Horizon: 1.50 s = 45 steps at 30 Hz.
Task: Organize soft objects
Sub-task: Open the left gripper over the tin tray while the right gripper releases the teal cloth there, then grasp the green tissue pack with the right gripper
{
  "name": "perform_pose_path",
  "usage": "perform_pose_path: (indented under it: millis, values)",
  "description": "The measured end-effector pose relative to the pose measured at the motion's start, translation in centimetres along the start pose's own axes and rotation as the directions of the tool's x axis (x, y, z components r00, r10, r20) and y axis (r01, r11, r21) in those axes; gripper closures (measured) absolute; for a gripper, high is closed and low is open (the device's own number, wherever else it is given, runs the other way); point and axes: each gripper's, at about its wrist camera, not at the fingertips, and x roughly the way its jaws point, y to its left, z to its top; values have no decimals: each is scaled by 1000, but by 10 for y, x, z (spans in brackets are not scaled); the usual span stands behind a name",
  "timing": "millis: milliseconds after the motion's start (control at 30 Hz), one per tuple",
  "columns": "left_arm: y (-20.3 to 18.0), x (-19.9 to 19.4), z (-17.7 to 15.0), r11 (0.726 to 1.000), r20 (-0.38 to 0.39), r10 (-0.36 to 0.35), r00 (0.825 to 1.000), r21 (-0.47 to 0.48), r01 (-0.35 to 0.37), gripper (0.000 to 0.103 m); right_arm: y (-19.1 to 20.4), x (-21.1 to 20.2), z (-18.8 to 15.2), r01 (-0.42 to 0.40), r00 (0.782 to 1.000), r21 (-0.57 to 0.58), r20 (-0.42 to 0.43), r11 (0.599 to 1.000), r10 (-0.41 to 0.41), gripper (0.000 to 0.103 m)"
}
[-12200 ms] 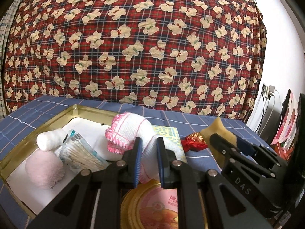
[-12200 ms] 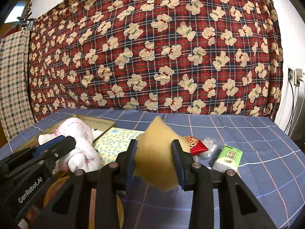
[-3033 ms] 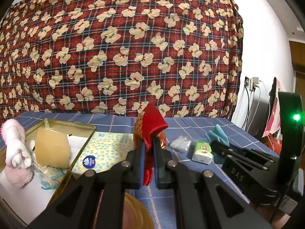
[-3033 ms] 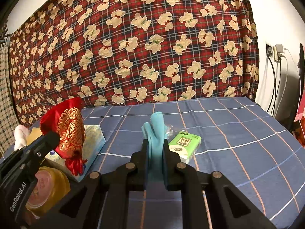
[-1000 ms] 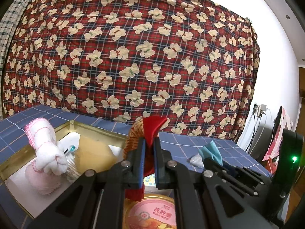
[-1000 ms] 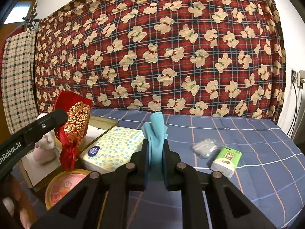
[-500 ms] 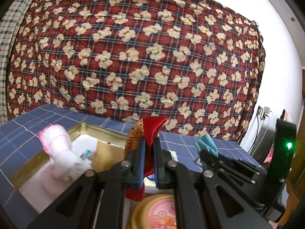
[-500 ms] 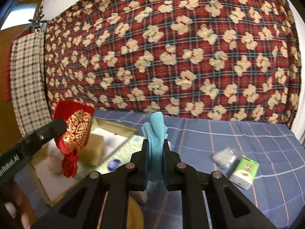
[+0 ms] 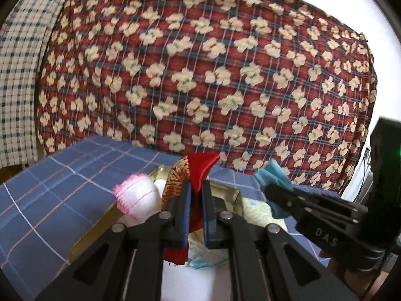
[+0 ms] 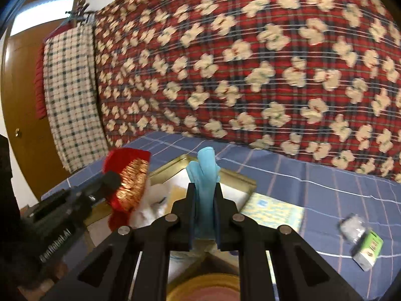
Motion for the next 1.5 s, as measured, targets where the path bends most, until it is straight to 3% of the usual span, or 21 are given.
perform_pose_path:
  millis: [233,333,467,600,667,833,900,1100,1333,1500]
  values:
    - [13,13,-11,1000,-72,11,997,-3,-11,97,17,31,-5,-40,995,-17,-87,999,38,90]
    - [13,11,-13,1000,-75,11,997,11,-11,90,23,36,-10,-68,992,-31,-110,997,65,89]
    - [18,11,-15,999,-83,40,996,1,-40,65,24,40,-13,-101,987,-28,-131,995,96,76]
    - [29,5,-12,995,-66,100,993,-23,-101,38,10,38,-13,-104,986,39,-129,994,108,44]
    - [34,2,-11,993,-56,103,993,-49,-106,31,4,35,-12,-112,985,69,-120,991,120,42]
    - [33,-3,-8,992,-33,115,993,-56,-117,25,1,25,-9,-128,986,73,-97,989,135,42]
    - [32,-8,-6,992,-16,116,993,-55,-117,15,-2,18,-8,-137,987,72,-78,988,143,39]
    - [30,-17,0,989,18,136,991,-61,-135,10,-15,-9,-12,-131,991,46,-32,990,133,34]
    - [13,-14,-1,992,7,122,993,-32,-121,8,-55,-44,-22,-43,999,57,10,997,42,33]
    - [-20,-13,-2,997,-2,68,998,18,-68,4,-107,-68,-40,72,997,126,10,989,-73,33]
